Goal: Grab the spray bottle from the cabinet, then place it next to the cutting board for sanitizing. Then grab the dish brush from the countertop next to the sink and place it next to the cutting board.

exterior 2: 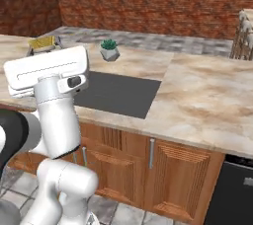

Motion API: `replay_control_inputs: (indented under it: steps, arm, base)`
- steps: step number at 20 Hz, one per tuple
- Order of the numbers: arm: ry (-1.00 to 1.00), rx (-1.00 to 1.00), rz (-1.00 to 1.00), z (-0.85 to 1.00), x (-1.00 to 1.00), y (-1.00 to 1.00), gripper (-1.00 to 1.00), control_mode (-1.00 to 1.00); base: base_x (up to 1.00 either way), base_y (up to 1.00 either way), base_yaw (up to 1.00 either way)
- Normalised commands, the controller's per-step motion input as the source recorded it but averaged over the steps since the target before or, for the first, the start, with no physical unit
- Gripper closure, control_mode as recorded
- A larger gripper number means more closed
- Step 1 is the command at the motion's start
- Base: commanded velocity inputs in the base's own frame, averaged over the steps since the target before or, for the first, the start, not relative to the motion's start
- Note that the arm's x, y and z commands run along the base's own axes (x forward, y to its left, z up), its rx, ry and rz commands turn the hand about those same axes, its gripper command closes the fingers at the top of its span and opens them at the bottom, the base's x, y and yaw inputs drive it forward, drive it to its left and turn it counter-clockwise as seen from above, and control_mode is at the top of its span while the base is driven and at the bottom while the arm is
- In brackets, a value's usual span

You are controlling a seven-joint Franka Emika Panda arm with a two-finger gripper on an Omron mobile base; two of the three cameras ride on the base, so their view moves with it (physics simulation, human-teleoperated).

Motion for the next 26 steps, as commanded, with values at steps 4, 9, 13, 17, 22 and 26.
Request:
replay_control_inputs:
  steps: [4,9,13,17,22,26]
  arm:
    - [0.0,0.0,0.0,0.0,0.0,0.0,1.0,1.0]
    - [0.0,0.0,0.0,0.0,0.0,0.0,1.0,1.0]
    - [0.0,0.0,0.0,0.0,0.0,0.0,1.0,1.0]
    - [0.0,0.0,0.0,0.0,0.0,0.0,1.0,1.0]
    - [0.0,0.0,0.0,0.0,0.0,0.0,1.0,1.0]
    - [0.0,0.0,0.0,0.0,0.0,0.0,1.0,1.0]
  base:
    - [0.0,0.32,0.93]
    - [0.0,0.0,1.0]
    - [0.0,0.0,1.0]
    - [0.0,0.05,1.0]
    - [0.0,0.12,1.0]
    - [0.0,0.23,0.99]
